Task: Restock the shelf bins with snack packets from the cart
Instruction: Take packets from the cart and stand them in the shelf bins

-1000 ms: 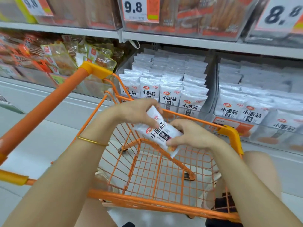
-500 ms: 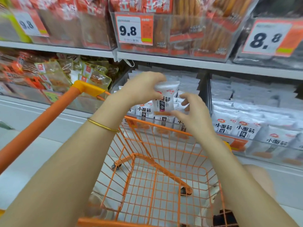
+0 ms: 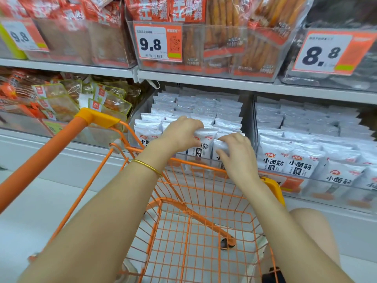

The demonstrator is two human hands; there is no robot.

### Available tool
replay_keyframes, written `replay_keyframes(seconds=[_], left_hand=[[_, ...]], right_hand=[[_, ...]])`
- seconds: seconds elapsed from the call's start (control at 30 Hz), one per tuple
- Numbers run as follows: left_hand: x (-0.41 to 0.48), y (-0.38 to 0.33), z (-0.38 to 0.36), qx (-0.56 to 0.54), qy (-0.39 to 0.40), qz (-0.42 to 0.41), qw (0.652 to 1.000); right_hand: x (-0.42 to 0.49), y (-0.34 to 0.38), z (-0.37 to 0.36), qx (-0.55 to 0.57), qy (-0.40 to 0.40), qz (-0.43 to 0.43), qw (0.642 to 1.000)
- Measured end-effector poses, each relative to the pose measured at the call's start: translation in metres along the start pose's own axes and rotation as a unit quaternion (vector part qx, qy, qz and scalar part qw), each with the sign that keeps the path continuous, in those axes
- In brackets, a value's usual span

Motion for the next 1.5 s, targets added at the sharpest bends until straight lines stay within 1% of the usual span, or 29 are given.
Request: replay_keyframes(seconds=[0.17, 0.4, 0.5, 0.57, 0.63, 0.7, 0.73, 0.77, 0.8, 0.83, 0.87, 0.97, 1.0, 1.1, 1.2, 1.23, 1.27, 1.33, 1.37, 1.43, 1.5], left_hand=[[0.0, -0.004, -0.01, 0.083, -0.018, -0.022, 0.996], [-0.007, -0.005, -0.025, 0.136, -0.037, -0.034, 0.989], [-0.003, -0.006, -0.027, 0.143, -0.029, -0.038, 0.989], [-0.001, -0.008, -0.028, 0.153, -0.008, -0.038, 0.987], [0.001, -0.008, -0.027, 0.146, 0.02, -0.031, 0.989], [0.001, -0.005, -0.02, 0.105, 0.017, -0.011, 0.994], [0.001, -0.003, -0.012, 0.073, -0.016, 0.002, 0.997], [0.0, -0.004, -0.002, 0.042, -0.07, 0.012, 0.997], [0.0, -0.006, 0.006, 0.018, -0.128, 0.016, 0.991], [0.002, -0.009, 0.008, 0.009, -0.157, 0.014, 0.987], [0.005, -0.012, 0.004, 0.018, -0.143, 0.012, 0.989], [0.009, -0.012, -0.032, 0.083, -0.025, 0.017, 0.996], [0.007, -0.009, -0.04, 0.095, -0.01, 0.018, 0.995], [0.007, -0.008, -0.041, 0.073, -0.028, 0.01, 0.997], [0.02, 0.001, -0.025, 0.036, -0.077, 0.038, 0.996], [0.025, 0.006, -0.023, 0.042, -0.076, 0.05, 0.995], [0.029, 0.009, -0.024, 0.056, -0.056, 0.054, 0.995], [0.031, 0.007, -0.033, 0.067, -0.004, 0.037, 0.997], [0.03, 0.005, -0.035, 0.052, 0.004, 0.023, 0.998], [0.026, 0.008, -0.024, -0.008, -0.032, 0.016, 0.999], [0.024, 0.03, -0.006, -0.031, -0.102, 0.055, 0.993]], right_hand=[[0.001, -0.002, 0.0, -0.007, 0.001, -0.005, 1.0], [0.003, -0.002, -0.003, -0.024, 0.038, -0.006, 0.999], [0.003, -0.003, -0.005, -0.037, 0.049, -0.012, 0.998], [0.005, -0.004, -0.006, -0.04, 0.059, -0.022, 0.997], [0.005, -0.003, -0.004, -0.054, 0.064, -0.028, 0.996], [0.004, 0.0, 0.006, -0.106, 0.025, -0.017, 0.994], [0.005, 0.002, 0.014, -0.122, -0.009, -0.009, 0.992], [0.008, 0.005, 0.021, -0.118, -0.04, -0.002, 0.992], [0.014, 0.006, 0.025, -0.101, -0.058, 0.004, 0.993], [0.022, 0.007, 0.025, -0.084, -0.059, 0.004, 0.995], [0.031, 0.005, 0.021, -0.075, -0.044, -0.001, 0.996], [0.043, -0.002, -0.004, -0.093, 0.042, -0.035, 0.994], [0.043, -0.005, -0.011, -0.103, 0.056, -0.04, 0.992], [0.043, -0.008, -0.014, -0.122, 0.054, -0.032, 0.991], [0.059, -0.007, -0.005, -0.12, 0.028, -0.031, 0.992], [0.066, -0.008, -0.004, -0.116, 0.03, -0.039, 0.992], [0.072, -0.009, -0.007, -0.11, 0.048, -0.052, 0.991], [0.077, -0.014, -0.015, -0.107, 0.105, -0.082, 0.985], [0.077, -0.015, -0.017, -0.114, 0.119, -0.091, 0.982], [0.078, -0.011, -0.013, -0.143, 0.094, -0.088, 0.981], [0.08, 0.004, -0.007, -0.155, 0.048, -0.055, 0.985]])
Point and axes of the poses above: each hand's wrist, its own x-axis towards the middle knuckle, its own z-axis out of the back of the hand, y = z × x, the point moved 6 cm from there along x, towards the middle knuckle, and after that the axes turned 7 degrees about x, right-handed, at the moved point
